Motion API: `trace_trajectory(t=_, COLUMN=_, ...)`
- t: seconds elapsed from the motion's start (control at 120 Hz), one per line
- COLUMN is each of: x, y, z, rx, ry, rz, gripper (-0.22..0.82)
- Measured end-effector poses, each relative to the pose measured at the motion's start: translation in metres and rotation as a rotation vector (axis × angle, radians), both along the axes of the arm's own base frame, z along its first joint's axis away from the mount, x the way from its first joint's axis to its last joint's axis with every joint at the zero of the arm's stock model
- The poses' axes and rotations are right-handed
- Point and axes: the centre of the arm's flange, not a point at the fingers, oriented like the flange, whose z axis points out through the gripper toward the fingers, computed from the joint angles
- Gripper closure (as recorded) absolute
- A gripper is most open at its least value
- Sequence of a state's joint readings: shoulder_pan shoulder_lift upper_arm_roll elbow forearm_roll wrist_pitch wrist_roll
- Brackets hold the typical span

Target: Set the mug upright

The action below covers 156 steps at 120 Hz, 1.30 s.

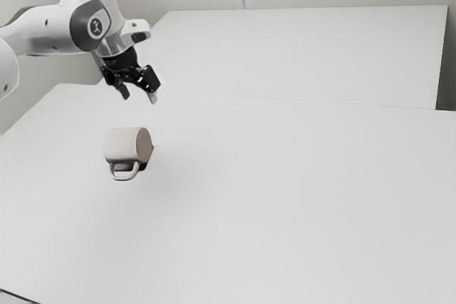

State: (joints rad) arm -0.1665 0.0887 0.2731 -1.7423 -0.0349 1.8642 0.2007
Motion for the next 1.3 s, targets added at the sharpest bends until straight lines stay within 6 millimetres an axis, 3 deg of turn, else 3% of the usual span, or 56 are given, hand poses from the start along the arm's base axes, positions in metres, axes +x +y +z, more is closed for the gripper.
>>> trace_trajectory(t=0.183, x=-0.005, y=0.031, z=0.003, rx=-0.018, ry=-0.02, rz=0.023, gripper=0.0)
trace_trajectory(t=0.433, x=-0.027, y=0.124, z=-0.017, rx=-0.11, ry=-0.023, rz=0.1, gripper=0.0)
trace_trajectory(t=0.692, x=-0.032, y=0.189, z=-0.092, rx=-0.257, ry=0.02, rz=0.111, gripper=0.0)
trace_trajectory(t=0.933, x=-0.034, y=0.22, z=-0.14, rx=-0.375, ry=0.019, rz=0.086, gripper=0.0)
trace_trajectory(t=1.108, x=-0.036, y=0.248, z=-0.154, rx=-0.471, ry=-0.018, rz=0.091, gripper=0.0)
trace_trajectory(t=1.3, x=-0.03, y=0.257, z=-0.165, rx=-0.599, ry=-0.047, rz=0.073, gripper=0.0)
